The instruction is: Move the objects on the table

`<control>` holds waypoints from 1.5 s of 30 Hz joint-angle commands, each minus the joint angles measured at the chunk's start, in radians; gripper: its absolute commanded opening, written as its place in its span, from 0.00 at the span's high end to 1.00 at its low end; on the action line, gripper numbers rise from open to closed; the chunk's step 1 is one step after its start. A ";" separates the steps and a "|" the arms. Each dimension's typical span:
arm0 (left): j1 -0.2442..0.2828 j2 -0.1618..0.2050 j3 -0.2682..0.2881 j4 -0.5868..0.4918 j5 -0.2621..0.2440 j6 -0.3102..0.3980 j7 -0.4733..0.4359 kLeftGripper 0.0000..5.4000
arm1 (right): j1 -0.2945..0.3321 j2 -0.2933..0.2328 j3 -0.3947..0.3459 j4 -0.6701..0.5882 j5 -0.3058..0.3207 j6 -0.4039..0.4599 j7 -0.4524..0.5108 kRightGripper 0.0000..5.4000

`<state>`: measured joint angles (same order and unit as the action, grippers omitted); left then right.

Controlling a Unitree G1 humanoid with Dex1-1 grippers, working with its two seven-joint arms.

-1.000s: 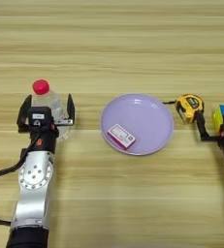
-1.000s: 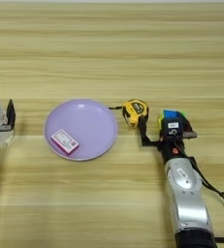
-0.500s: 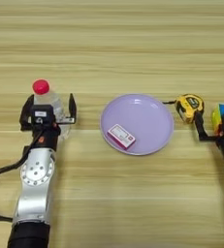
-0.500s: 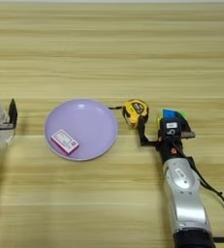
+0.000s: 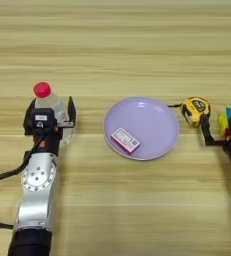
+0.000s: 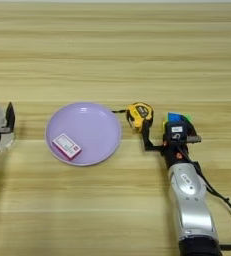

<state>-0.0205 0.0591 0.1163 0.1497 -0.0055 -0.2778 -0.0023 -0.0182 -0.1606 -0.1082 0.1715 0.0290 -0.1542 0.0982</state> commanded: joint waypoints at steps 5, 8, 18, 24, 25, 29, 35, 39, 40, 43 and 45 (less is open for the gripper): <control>-0.011 0.003 -0.002 0.009 -0.004 0.023 0.001 0.33 | 0.015 0.002 0.003 0.003 0.000 0.008 0.002 0.00; -0.011 0.002 -0.003 0.002 -0.005 0.026 0.001 0.36 | 0.016 0.001 0.002 0.003 0.000 0.008 0.002 0.00; -0.027 -0.001 -0.021 -0.068 -0.002 0.066 -0.004 0.39 | 0.010 0.001 0.000 0.017 -0.002 0.006 -0.003 0.00; -0.051 0.005 -0.027 -0.089 -0.002 0.093 -0.005 0.40 | 0.011 0.004 0.003 0.018 -0.004 0.003 -0.006 0.00; -0.054 0.005 -0.028 -0.091 -0.002 0.095 -0.005 0.40 | 0.011 0.004 0.003 0.018 -0.004 0.002 -0.007 0.00; -0.072 0.001 -0.039 -0.102 0.001 0.110 -0.008 0.40 | 0.012 0.005 0.004 0.017 -0.004 0.003 -0.008 0.00; -0.120 0.000 -0.060 -0.140 0.004 0.144 -0.011 0.40 | 0.013 0.010 0.007 0.016 -0.007 0.002 -0.011 0.00; -0.154 -0.010 -0.083 -0.163 0.009 0.170 -0.014 0.40 | 0.013 0.013 0.009 0.015 -0.009 0.003 -0.013 0.00; -0.162 -0.013 -0.090 -0.165 0.010 0.175 -0.014 0.40 | 0.013 0.014 0.009 0.015 -0.010 0.003 -0.013 0.00; -0.186 -0.022 -0.111 -0.167 0.015 0.187 -0.013 0.40 | 0.011 0.017 0.012 0.016 -0.012 0.002 -0.016 0.00; -0.207 -0.031 -0.125 -0.170 0.015 0.197 -0.012 0.40 | 0.009 0.020 0.014 0.018 -0.013 0.002 -0.017 0.00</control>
<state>-0.1724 0.0418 0.0109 0.0094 -0.0024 -0.0909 -0.0129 -0.0186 -0.1511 -0.1032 0.1730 0.0183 -0.1668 0.0820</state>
